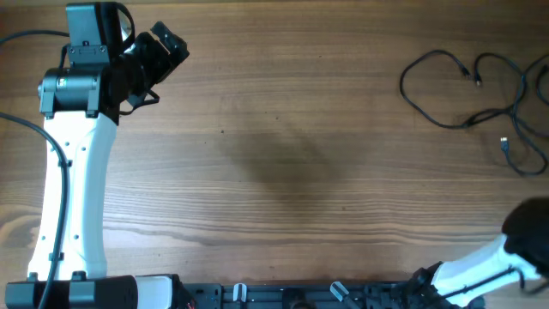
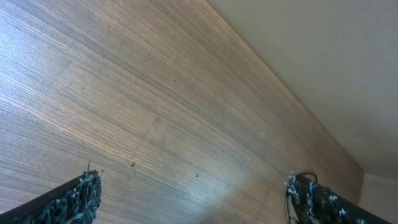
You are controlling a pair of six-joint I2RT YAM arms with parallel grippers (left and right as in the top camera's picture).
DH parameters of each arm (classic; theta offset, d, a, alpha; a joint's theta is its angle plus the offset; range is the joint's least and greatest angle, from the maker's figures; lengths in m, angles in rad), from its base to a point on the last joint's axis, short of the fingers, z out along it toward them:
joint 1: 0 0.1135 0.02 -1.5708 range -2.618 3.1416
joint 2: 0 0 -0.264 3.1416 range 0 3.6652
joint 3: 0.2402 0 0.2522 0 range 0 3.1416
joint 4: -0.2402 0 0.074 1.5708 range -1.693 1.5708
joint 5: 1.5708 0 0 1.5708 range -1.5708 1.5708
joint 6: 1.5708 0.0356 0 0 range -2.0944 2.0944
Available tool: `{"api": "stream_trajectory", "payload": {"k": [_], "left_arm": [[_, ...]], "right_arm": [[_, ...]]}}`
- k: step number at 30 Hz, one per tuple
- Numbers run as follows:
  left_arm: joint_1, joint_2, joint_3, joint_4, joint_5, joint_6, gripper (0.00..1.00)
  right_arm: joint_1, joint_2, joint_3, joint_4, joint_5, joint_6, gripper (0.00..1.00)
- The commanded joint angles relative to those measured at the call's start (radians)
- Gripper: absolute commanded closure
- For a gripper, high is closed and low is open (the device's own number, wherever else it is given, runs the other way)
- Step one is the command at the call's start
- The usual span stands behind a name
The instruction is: Untangle cables
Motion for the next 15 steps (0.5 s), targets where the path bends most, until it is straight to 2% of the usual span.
{"api": "stream_trajectory", "payload": {"k": [1,2,4,5,10,15], "left_arm": [[-0.005,-0.006,-0.003,0.002,0.005,0.001,0.0],[-0.005,-0.006,-0.003,0.002,0.005,0.001,0.0],[-0.005,-0.006,-0.003,0.002,0.005,0.001,0.0],[-0.005,-0.006,-0.003,0.002,0.005,0.001,0.0],[-0.005,-0.006,-0.003,-0.024,0.005,0.001,0.0],[-0.005,-0.007,-0.003,-0.024,0.005,0.001,0.0]], "right_arm": [[0.082,0.113,0.003,-0.109,0.012,-0.065,0.67],[0.099,0.133,0.003,-0.132,0.012,-0.072,0.55],[0.151,0.171,0.003,-0.203,0.023,-0.07,0.16],[0.166,0.17,0.003,-0.225,0.04,-0.069,0.03],[0.19,0.085,0.003,-0.359,0.023,-0.1,0.01],[0.295,-0.142,0.003,-0.513,-0.103,-0.31,0.01]]}}
